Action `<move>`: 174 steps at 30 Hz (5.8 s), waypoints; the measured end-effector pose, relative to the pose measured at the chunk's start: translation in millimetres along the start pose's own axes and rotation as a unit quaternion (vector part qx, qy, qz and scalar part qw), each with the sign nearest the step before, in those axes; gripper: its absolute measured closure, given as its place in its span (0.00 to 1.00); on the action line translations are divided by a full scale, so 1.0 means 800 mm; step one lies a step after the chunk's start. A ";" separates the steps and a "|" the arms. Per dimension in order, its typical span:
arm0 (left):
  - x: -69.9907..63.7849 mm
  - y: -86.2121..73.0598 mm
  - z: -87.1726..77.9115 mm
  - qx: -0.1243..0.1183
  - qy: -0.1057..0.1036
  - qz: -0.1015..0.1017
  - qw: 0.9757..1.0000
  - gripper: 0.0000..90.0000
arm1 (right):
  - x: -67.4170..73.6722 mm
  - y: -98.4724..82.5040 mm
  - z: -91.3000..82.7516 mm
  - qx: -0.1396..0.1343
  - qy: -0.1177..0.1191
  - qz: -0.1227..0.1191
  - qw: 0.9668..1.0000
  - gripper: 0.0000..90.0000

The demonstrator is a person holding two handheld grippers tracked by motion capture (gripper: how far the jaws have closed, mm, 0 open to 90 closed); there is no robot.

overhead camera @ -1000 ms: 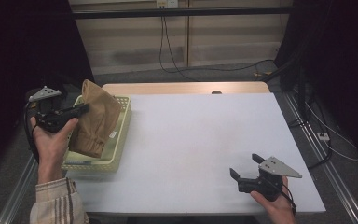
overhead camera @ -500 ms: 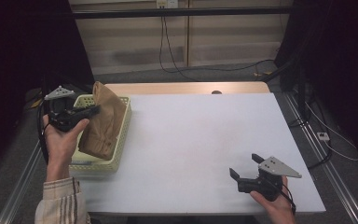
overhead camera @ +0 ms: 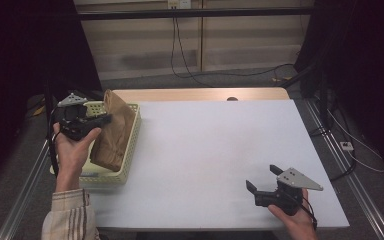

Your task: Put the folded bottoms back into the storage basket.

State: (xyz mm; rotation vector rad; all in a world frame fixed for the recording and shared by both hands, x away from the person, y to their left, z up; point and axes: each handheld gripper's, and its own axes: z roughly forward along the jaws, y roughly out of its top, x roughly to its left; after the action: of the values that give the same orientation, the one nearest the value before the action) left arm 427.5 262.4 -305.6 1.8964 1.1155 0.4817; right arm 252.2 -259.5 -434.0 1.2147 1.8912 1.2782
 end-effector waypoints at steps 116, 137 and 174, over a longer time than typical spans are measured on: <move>0.085 -0.056 0.050 0.074 0.085 -0.056 0.992 0.95 | 0.001 -0.001 0.001 0.002 0.001 0.001 1.000 0.04; 0.097 -0.073 0.069 0.126 0.140 -0.073 0.979 0.94 | 0.001 -0.001 0.001 0.003 0.003 0.000 1.000 0.04; 0.101 -0.075 0.068 0.109 0.147 -0.090 0.979 0.55 | 0.000 -0.001 0.000 0.002 0.002 0.001 1.000 0.04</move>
State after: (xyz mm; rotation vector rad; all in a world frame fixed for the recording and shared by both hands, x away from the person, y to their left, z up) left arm 475.8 318.5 -392.8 1.9272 1.5758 0.5677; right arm 251.8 -259.4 -434.6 1.2177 1.8976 1.2789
